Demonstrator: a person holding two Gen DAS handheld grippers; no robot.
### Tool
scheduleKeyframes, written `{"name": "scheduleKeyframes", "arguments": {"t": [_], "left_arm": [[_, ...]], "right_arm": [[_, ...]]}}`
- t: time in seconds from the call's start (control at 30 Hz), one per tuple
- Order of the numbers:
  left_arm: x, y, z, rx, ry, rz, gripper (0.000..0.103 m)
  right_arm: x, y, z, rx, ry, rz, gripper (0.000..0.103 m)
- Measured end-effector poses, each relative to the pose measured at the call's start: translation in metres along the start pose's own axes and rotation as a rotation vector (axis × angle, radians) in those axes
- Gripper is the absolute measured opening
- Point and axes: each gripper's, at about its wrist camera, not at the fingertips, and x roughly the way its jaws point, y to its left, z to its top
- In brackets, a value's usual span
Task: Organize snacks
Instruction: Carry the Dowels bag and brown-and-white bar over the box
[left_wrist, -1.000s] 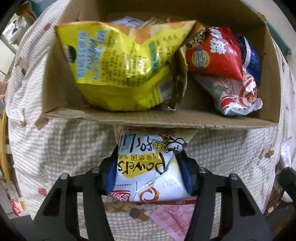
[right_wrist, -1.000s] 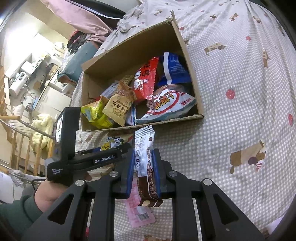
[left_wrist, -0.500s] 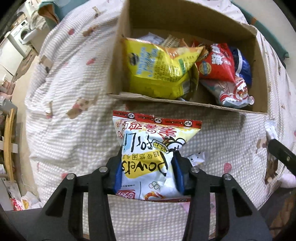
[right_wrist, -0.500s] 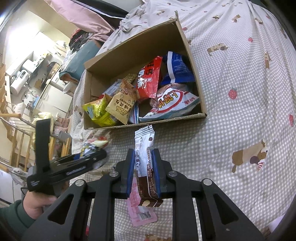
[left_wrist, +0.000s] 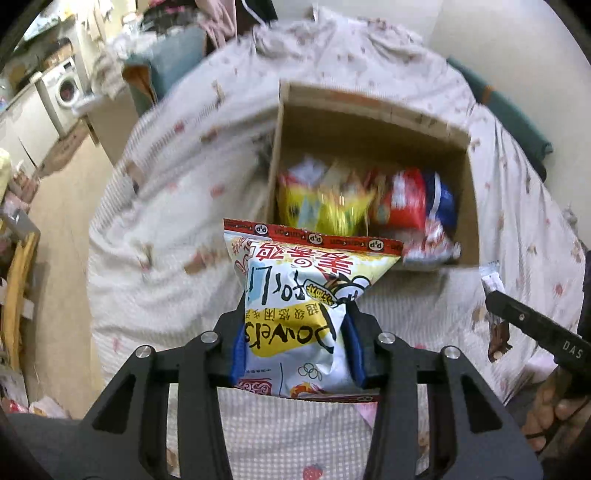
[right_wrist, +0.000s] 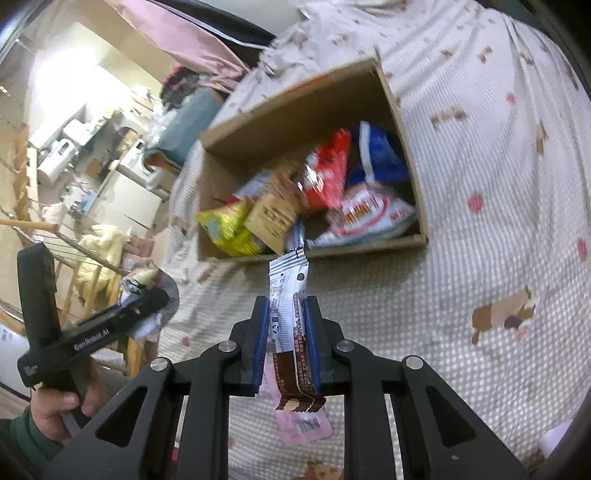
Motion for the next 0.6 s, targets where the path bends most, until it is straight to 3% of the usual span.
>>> {"name": "scheduleKeyframes", "arguments": {"t": [0.33, 0.6], "left_arm": [[-0.013, -0.005, 0.057, 0.015, -0.103, 0.018, 0.039], [0.012, -0.030, 0.090, 0.050, -0.115, 0.024, 0.039]], "right_arm": [[-0.008, -0.004, 0.046, 0.000, -0.088, 0.029, 0.020], [0.011, -0.013, 0.081, 0.001, -0.114, 0.045, 0.020]]}}
